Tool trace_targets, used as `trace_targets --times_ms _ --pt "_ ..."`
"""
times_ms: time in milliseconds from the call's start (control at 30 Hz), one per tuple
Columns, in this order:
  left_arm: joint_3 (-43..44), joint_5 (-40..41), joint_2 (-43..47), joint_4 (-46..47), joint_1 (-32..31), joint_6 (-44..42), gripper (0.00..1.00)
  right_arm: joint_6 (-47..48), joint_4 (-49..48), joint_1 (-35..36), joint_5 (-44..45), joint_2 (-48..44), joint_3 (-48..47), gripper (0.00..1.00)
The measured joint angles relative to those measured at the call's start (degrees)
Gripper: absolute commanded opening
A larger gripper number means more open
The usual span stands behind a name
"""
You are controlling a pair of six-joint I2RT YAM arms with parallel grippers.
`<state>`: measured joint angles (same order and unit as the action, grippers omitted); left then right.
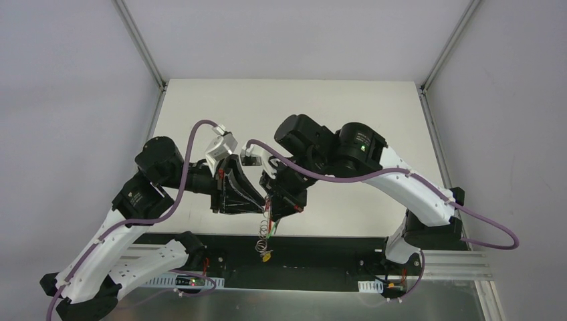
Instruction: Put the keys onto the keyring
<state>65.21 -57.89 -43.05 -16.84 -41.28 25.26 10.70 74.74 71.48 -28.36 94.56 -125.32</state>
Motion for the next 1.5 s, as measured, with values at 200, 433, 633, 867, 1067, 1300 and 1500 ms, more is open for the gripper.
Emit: trace_targets --times_ms 200,433,633,867,1067,1300,1500 --pt "0.0 0.04 -0.83 -0.2 0.0 -0.39 0.25 -0.02 -0.79 0.0 0.13 -0.02 0.04 0.0" --pt "0.0 0.0 -1.31 -0.37 0.0 -0.42 0.24 -0.04 -1.4 -0.02 0.74 -0.02 -0.04 0.0" --pt "-0.02 -0.24 -1.18 -0.7 0.0 -0.44 0.22 -0.07 -1.68 -0.33 1.14 -0.02 -0.15 0.0" --pt "-0.15 -0.85 -1.03 -1.07 0.0 -0.46 0.21 -0.2 -2.1 -1.01 1.66 -0.07 -0.81 0.0" --pt "-0.44 -1.09 -0.85 -1.31 0.0 -0.76 0.22 -0.2 -2.12 -1.18 1.75 -0.22 -1.01 0.0" --pt "-0.44 -0.96 -0.68 -1.6 -0.02 -1.16 0.27 -0.2 -2.16 -1.18 1.7 -0.72 -0.55 0.0" --pt "-0.09 1.7 -0.28 -2.56 -0.02 -2.12 0.3 -0.2 -2.45 -1.29 1.25 -1.95 1.81 0.0"
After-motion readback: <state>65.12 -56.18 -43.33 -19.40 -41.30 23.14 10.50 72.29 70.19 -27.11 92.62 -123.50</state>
